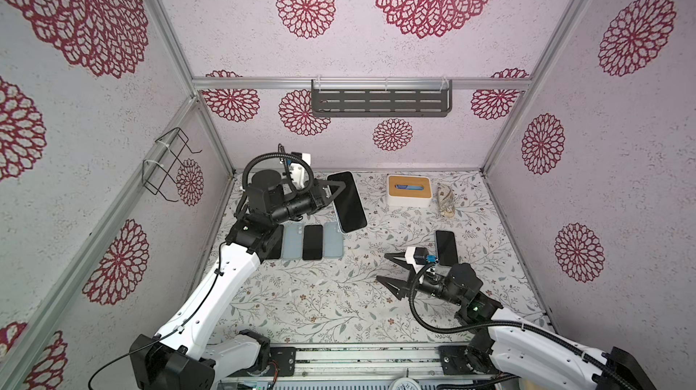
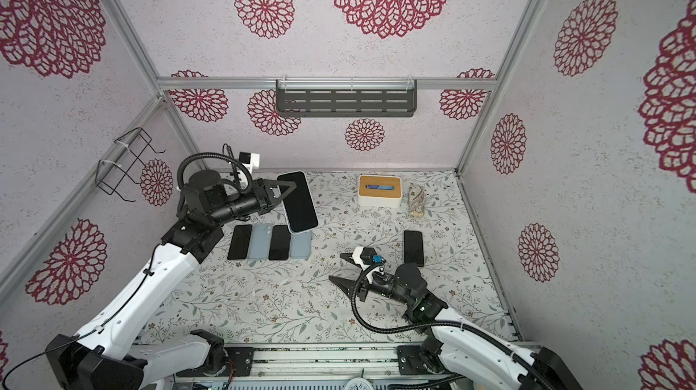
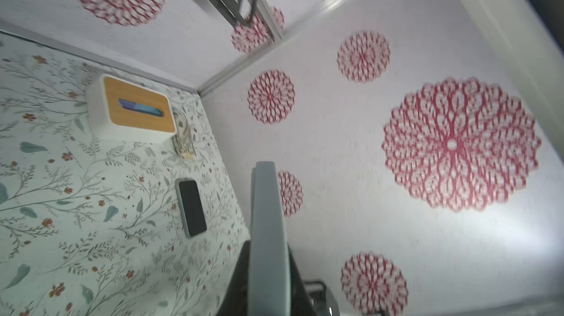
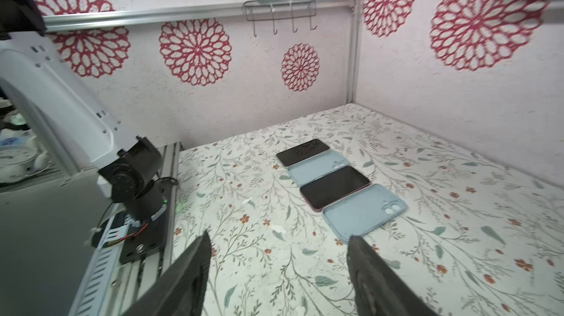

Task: Take the phone out of the phone case
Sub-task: Remove the phone case from the phone.

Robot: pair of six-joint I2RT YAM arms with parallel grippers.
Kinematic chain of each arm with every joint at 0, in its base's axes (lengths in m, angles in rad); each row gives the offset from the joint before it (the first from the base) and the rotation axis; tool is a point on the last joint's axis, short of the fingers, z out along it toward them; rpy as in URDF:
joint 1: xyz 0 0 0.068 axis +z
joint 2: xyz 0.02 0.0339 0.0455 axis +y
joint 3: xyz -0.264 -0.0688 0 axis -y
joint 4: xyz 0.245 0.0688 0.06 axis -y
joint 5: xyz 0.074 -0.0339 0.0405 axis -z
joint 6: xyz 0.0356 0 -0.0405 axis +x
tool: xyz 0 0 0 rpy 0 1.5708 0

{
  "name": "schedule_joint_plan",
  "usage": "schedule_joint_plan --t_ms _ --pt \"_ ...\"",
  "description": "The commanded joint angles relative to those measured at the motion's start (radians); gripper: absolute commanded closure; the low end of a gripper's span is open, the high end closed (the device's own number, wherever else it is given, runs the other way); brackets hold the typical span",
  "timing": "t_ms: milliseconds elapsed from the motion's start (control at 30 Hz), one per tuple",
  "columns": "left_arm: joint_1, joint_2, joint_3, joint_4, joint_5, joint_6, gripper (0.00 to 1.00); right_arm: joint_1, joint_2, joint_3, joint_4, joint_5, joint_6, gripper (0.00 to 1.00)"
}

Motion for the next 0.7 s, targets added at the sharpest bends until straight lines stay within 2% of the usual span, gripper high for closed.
schedule_joint_plan --t_ms 0,133,233,667 --pt "-0.026 -0.002 0.071 -0.281 0.213 0.38 1.0 -0.005 0.032 0.094 -0.1 -0.18 -0.025 0.27" --pt "-0.033 0.005 0.093 -0.252 0.273 0.426 1.0 -0.003 0.12 0.169 -0.162 -0.25 -0.034 0.31" --pt "-0.063 0.033 0.164 -0.421 0.246 0.588 1.0 -0.002 0.129 0.186 -0.115 -0.275 -0.013 0.32" --pt "-0.123 0.06 0.144 -0.41 0.247 0.645 1.0 -0.001 0.243 0.331 -0.14 -0.379 -0.007 0.36"
